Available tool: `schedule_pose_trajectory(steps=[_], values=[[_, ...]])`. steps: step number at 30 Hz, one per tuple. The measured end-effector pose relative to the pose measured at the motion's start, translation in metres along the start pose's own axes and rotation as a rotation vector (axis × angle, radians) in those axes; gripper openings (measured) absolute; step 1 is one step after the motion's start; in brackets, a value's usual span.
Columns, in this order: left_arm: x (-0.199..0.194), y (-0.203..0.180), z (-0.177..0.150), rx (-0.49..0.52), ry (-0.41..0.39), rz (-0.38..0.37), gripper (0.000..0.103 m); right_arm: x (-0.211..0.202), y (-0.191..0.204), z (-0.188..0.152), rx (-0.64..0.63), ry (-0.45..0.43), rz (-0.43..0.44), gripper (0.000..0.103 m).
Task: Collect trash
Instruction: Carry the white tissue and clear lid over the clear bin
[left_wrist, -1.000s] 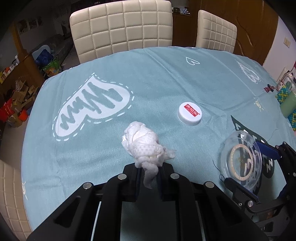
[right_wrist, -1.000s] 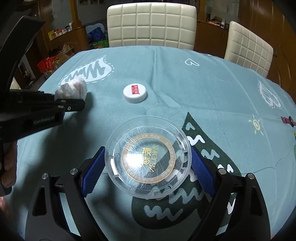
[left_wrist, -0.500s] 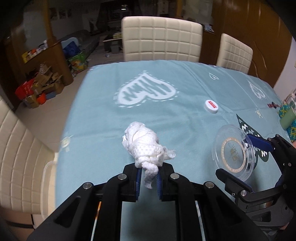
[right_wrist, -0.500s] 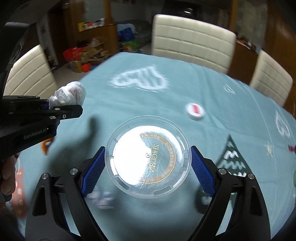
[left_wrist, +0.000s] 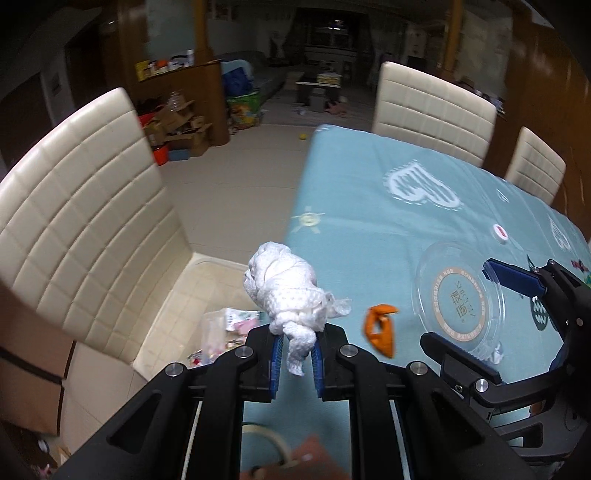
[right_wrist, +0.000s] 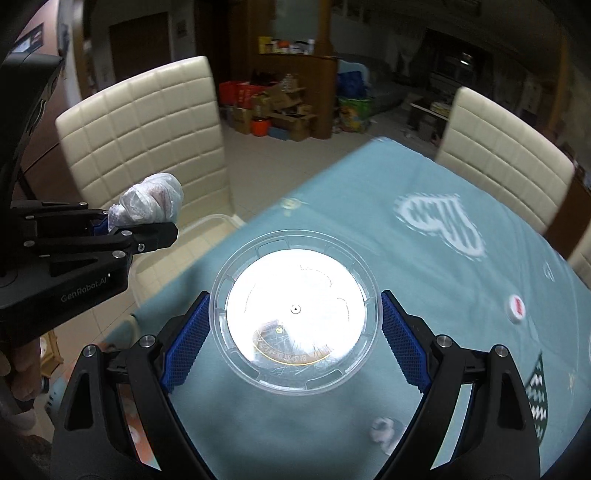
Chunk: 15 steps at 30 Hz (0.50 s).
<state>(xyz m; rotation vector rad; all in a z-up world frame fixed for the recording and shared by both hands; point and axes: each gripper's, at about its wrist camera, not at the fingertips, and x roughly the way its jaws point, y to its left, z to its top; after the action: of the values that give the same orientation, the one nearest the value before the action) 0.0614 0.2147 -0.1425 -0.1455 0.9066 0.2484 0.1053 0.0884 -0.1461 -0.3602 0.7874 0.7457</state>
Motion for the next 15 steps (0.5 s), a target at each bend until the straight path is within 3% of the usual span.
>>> schedule_pose_trajectory(steps=[15], values=[[-0.010,0.089,-0.004,-0.138,-0.027,0.099,0.014,0.039,0.067,0.058,-0.107,-0.013,0.086,0.088]])
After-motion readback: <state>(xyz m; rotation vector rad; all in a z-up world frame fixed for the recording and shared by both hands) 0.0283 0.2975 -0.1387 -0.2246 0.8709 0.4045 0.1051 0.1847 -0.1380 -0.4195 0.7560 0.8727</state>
